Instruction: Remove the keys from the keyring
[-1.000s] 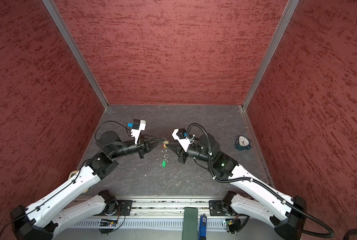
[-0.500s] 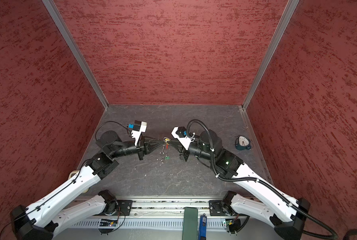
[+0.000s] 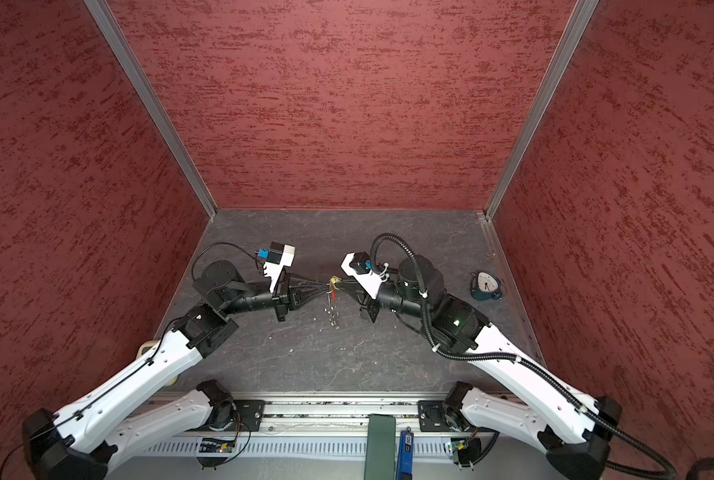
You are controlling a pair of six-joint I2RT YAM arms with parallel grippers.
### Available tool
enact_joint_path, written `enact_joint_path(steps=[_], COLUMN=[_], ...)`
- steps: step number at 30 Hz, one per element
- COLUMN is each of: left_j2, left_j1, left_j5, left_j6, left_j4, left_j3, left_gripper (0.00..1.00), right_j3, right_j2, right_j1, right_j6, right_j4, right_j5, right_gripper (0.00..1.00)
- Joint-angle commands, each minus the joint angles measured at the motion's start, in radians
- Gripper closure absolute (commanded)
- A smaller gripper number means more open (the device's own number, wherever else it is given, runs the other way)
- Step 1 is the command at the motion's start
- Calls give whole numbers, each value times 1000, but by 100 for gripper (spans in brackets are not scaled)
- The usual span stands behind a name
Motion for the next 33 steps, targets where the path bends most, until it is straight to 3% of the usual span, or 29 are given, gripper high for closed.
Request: enact_joint_path(steps=[1,11,22,27,33], left_j2=[-7,-9,-62,-47,-37], left_j1=[-7,-10,33,89,107], left_j5=[115,183,38,55,32], left_j6=[1,-36,-119,-233,-262], left_j4=[40,108,226,385,444], left_j3=[-6,-17,-74,-109,-119], left_gripper=[100,100,100,100,100], right_j3=[49,44,-26,-62,-89], right_j2=[-1,14,20,26,25], right_j1=[-42,-107,-120,-118,-104], right_j6=[-8,39,102,133,159], right_j4=[25,51,102,133,155], right_j5=[31,-19,-74,-96,-109], right_gripper=[100,100,100,100,100])
